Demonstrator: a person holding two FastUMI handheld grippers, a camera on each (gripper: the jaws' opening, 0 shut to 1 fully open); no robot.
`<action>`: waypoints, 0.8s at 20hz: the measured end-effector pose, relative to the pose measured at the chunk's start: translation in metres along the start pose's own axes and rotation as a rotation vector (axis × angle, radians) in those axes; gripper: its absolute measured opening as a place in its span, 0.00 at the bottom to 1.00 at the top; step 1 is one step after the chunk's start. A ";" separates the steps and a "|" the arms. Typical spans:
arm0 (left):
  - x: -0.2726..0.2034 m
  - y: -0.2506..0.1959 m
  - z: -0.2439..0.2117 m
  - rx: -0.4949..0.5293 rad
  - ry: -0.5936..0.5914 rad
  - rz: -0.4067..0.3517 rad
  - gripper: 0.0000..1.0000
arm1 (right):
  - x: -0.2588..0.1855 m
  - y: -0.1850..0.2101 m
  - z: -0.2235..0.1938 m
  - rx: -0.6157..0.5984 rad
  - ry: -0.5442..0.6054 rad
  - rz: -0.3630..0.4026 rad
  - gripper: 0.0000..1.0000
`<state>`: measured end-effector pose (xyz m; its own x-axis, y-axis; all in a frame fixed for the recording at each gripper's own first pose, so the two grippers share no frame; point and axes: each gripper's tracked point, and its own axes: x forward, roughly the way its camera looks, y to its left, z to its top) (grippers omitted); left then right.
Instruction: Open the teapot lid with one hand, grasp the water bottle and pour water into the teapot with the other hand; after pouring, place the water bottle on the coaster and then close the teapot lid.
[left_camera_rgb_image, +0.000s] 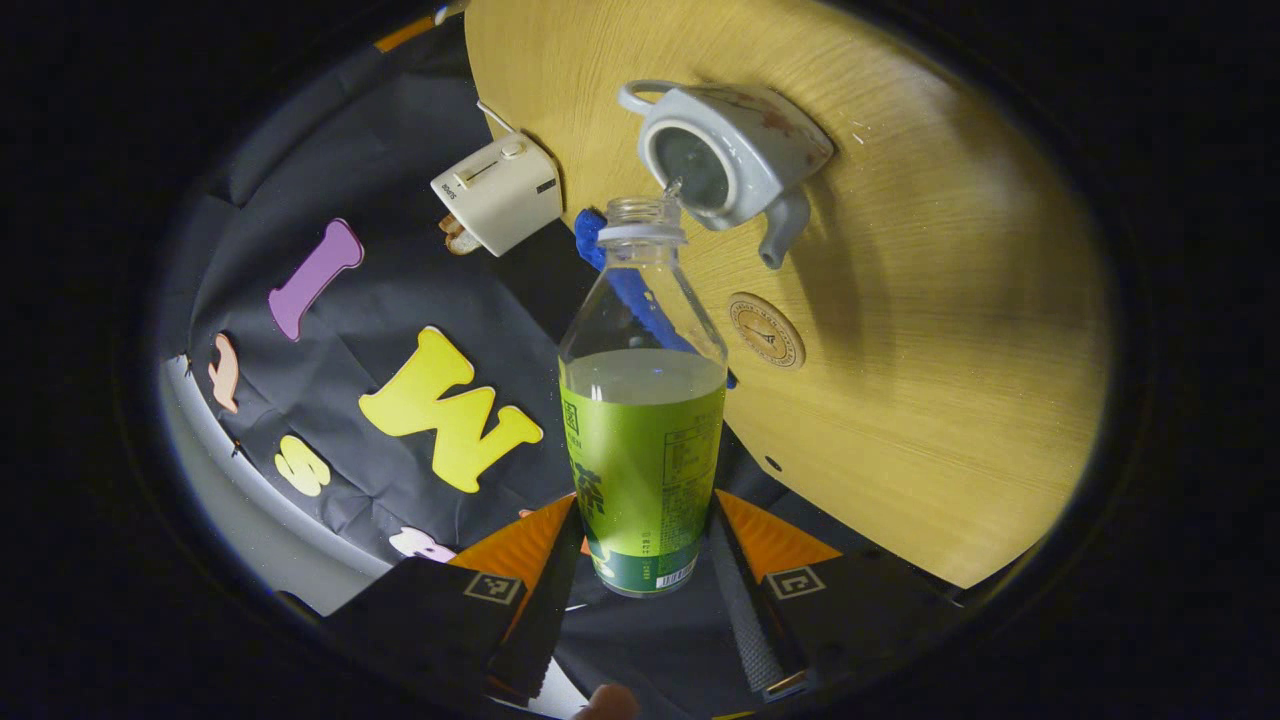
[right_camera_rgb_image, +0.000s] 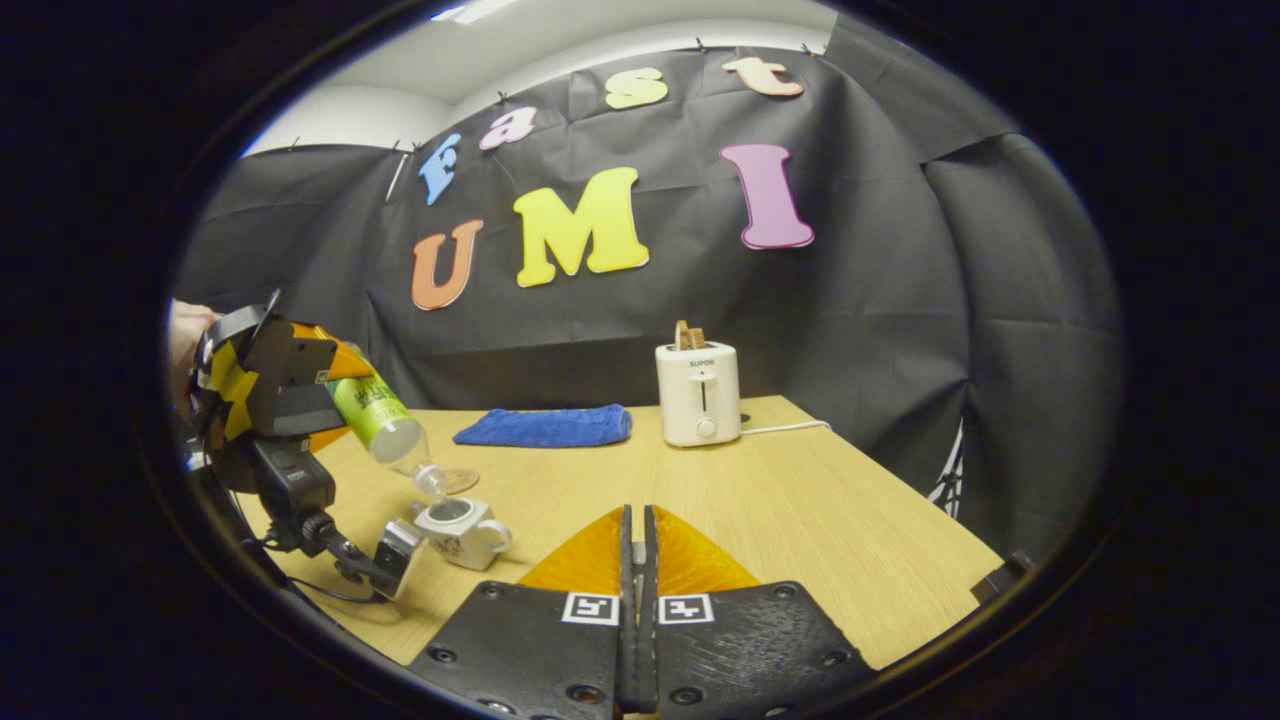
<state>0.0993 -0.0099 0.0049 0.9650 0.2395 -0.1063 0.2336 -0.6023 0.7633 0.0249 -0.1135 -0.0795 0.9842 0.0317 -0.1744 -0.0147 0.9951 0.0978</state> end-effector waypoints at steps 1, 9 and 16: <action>0.000 0.001 0.000 0.008 0.001 0.001 0.74 | -0.001 -0.002 -0.001 0.001 -0.001 0.000 0.00; -0.003 0.016 0.004 0.118 0.004 0.057 0.73 | -0.003 -0.004 -0.001 0.006 -0.003 0.000 0.00; -0.004 0.020 0.005 0.127 0.007 0.063 0.74 | -0.005 -0.006 -0.002 0.010 -0.005 -0.001 0.00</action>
<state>0.1009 -0.0269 0.0173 0.9775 0.2033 -0.0561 0.1863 -0.7075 0.6817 0.0198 -0.1190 -0.0810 0.9851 0.0305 -0.1695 -0.0124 0.9942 0.1070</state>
